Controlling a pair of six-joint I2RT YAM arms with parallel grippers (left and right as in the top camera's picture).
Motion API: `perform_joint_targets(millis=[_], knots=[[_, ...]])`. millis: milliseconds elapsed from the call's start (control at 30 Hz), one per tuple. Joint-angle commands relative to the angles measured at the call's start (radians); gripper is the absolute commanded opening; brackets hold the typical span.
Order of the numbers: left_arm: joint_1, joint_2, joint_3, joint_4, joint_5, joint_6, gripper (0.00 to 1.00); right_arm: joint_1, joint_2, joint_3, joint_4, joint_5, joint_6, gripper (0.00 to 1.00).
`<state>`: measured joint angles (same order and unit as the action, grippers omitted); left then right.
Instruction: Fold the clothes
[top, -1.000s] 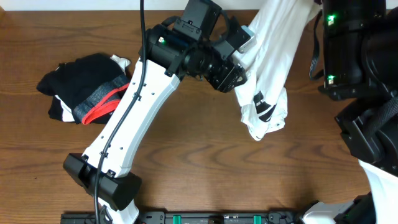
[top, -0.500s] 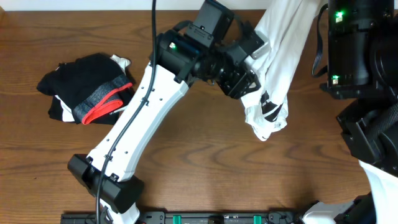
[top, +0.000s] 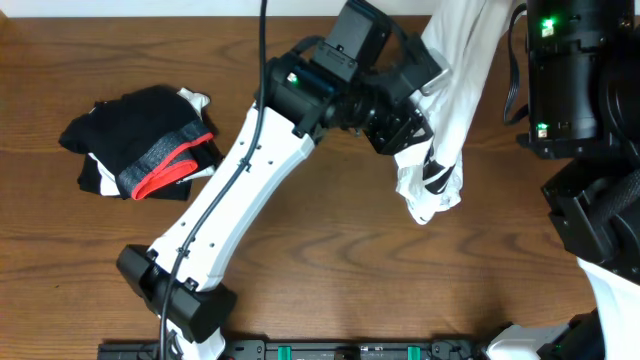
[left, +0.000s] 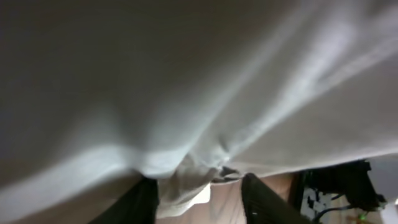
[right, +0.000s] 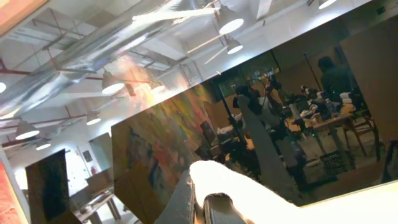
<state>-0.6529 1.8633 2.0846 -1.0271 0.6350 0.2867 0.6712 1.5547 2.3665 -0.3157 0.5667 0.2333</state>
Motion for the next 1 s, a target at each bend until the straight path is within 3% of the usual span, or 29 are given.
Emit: perform_joint_targets(millis=[0,167,300,700,733,767,800,867,967], knots=[[-0.019,0.013,-0.008,0.009,0.019,0.003,0.40,0.011,-0.018,0.010,0.014,-0.040,0.033,0.01],[-0.028,0.013,-0.008,0.019,0.020,0.003,0.27,0.011,-0.018,0.010,0.024,-0.044,0.037,0.01],[-0.030,0.017,-0.008,0.020,0.020,0.003,0.07,0.011,-0.018,0.010,0.024,-0.044,0.041,0.01],[-0.022,0.018,-0.008,-0.034,-0.021,-0.019,0.06,0.011,-0.018,0.010,0.006,-0.032,0.031,0.01],[-0.023,0.018,-0.008,-0.032,-0.019,-0.022,0.06,0.011,-0.018,0.010,0.006,-0.032,0.031,0.01],[-0.027,0.018,-0.008,-0.029,-0.017,-0.028,0.14,0.011,-0.018,0.010,0.007,-0.032,0.031,0.01],[-0.032,0.019,-0.008,-0.021,-0.017,-0.040,0.29,0.011,-0.018,0.010,0.009,-0.032,0.032,0.01],[-0.042,0.021,-0.008,0.004,-0.017,-0.068,0.43,0.011,-0.018,0.010,0.013,-0.032,0.032,0.01],[-0.061,0.025,-0.008,0.046,-0.018,-0.077,0.44,0.011,-0.018,0.010,0.017,-0.033,0.041,0.01]])
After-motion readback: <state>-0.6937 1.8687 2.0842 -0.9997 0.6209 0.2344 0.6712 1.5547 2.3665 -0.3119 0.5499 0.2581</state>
